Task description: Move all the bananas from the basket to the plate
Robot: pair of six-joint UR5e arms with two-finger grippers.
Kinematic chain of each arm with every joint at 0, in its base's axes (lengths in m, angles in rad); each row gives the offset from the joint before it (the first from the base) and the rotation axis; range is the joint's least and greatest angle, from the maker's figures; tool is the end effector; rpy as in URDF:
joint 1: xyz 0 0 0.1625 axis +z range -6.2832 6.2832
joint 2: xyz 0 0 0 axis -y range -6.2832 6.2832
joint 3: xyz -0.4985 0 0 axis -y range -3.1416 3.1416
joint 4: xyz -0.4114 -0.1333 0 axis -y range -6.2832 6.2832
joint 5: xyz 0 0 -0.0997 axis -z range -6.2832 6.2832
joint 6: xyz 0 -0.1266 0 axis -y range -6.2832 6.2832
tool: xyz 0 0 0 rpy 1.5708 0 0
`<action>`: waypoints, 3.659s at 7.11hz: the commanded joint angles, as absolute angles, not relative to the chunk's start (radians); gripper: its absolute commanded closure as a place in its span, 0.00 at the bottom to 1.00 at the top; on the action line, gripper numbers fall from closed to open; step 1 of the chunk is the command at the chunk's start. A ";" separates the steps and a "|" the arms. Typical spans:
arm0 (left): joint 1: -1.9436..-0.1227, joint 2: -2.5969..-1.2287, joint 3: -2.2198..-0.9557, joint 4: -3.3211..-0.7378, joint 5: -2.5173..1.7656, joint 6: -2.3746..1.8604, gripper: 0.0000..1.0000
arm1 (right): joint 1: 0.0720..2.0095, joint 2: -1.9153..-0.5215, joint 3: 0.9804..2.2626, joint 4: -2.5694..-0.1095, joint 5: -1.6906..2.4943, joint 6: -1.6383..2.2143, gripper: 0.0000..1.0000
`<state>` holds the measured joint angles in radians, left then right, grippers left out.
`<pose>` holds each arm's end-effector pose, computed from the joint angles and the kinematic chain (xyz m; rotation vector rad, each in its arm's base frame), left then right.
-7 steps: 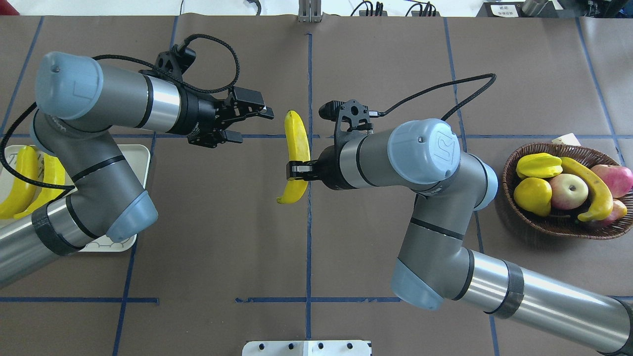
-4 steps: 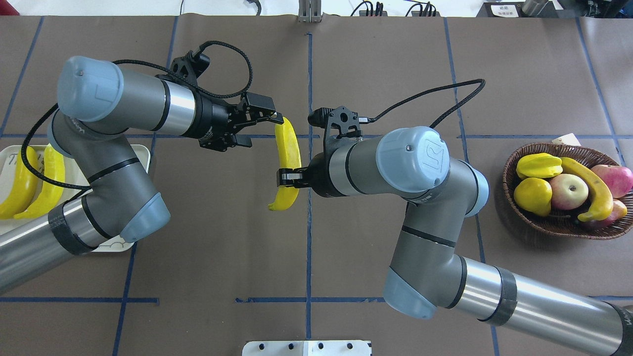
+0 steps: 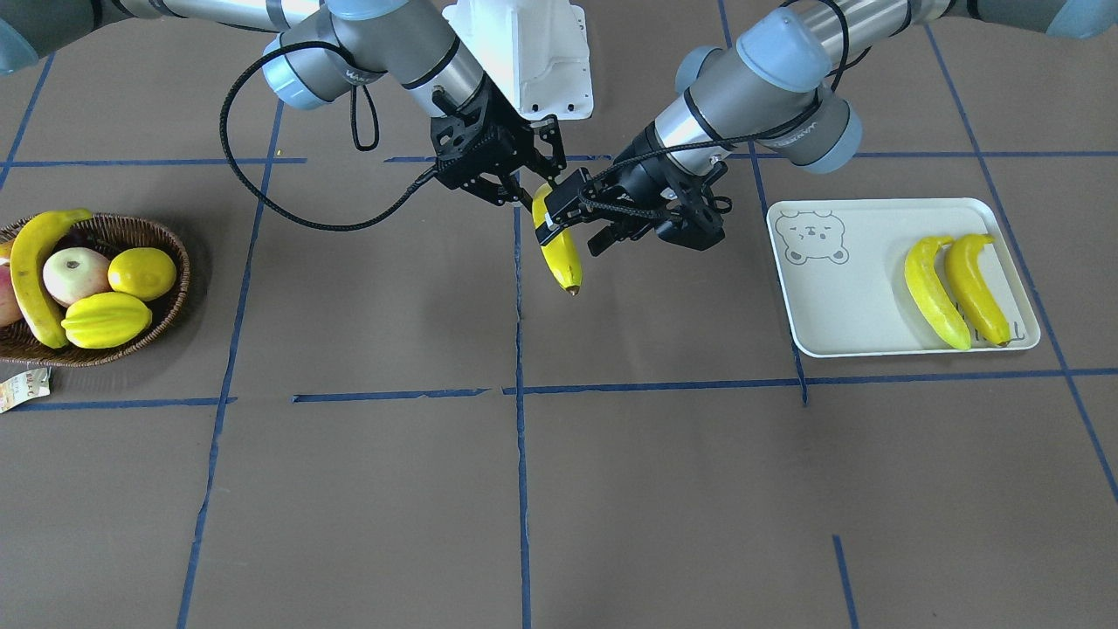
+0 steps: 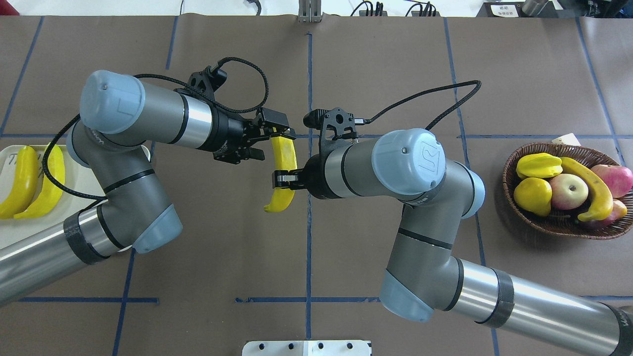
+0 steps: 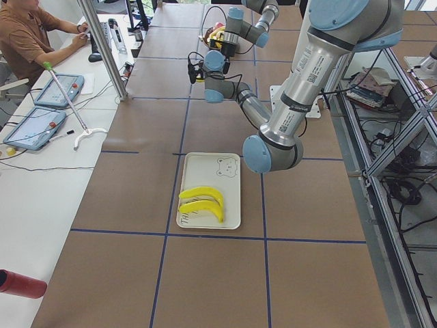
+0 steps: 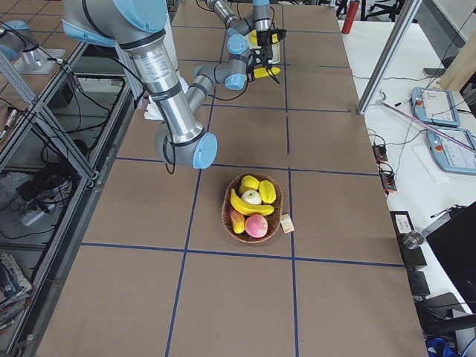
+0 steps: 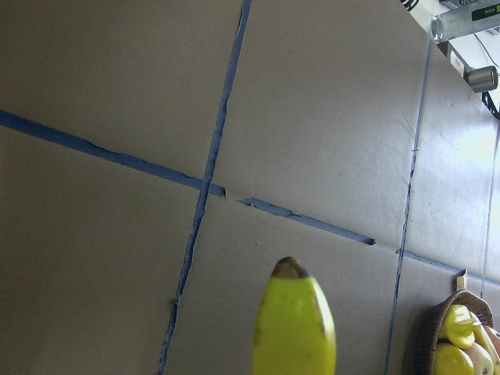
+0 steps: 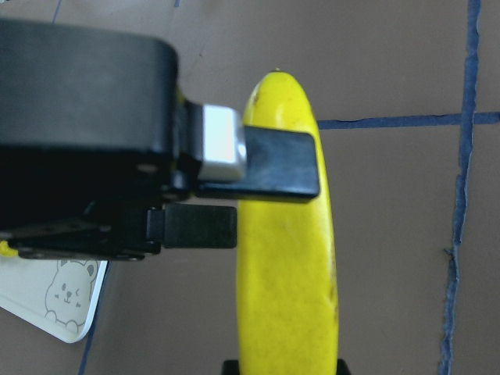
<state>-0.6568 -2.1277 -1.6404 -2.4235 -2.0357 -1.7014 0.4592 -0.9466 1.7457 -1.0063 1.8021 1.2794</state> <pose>0.5223 -0.4994 0.2555 0.0138 1.4957 -0.2922 -0.5986 -0.4123 0.1999 0.3163 -1.3322 -0.0170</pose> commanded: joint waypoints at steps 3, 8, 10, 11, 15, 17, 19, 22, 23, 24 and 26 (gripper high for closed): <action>-0.624 -2.131 -1.640 -2.425 -2.031 -1.701 0.25 | 0.453 -0.950 1.746 -1.006 1.801 1.279 0.98; -0.623 -2.126 -1.638 -2.439 -2.029 -1.695 1.00 | 0.453 -0.950 1.747 -1.005 1.795 1.288 0.55; -0.624 -2.126 -1.638 -2.438 -2.029 -1.672 1.00 | 0.448 -0.963 1.782 -1.006 1.764 1.295 0.00; -0.627 -2.125 -1.638 -2.434 -2.029 -1.660 1.00 | 0.449 -0.963 1.790 -1.012 1.766 1.295 0.00; -0.695 -2.120 -1.640 -2.270 -2.037 -1.628 1.00 | 0.453 -1.050 2.022 -1.176 1.775 1.293 0.00; -0.753 -2.112 -1.666 -2.026 -2.037 -1.493 1.00 | 0.462 -1.119 2.144 -1.297 1.775 1.293 0.00; -0.822 -1.981 -1.780 -1.907 -2.034 -1.341 1.00 | 0.510 -1.199 2.181 -1.357 1.778 1.275 0.00; -0.879 -1.754 -1.777 -1.899 -2.031 -1.227 1.00 | 0.525 -1.229 2.172 -1.359 1.767 1.232 0.00; -0.879 -1.690 -1.767 -1.901 -2.028 -1.227 1.00 | 0.525 -1.229 2.166 -1.359 1.764 1.232 0.00; -0.879 -1.628 -1.764 -1.905 -2.025 -1.227 1.00 | 0.523 -1.229 2.161 -1.358 1.764 1.232 0.00; -0.871 -1.617 -1.721 -1.907 -1.979 -1.227 1.00 | 0.523 -1.224 2.149 -1.350 1.764 1.232 0.00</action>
<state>-0.8762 -1.6268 -1.7513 -1.9051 -2.0069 -1.2277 0.5227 -1.2262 2.1552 -1.3546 1.7637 1.2319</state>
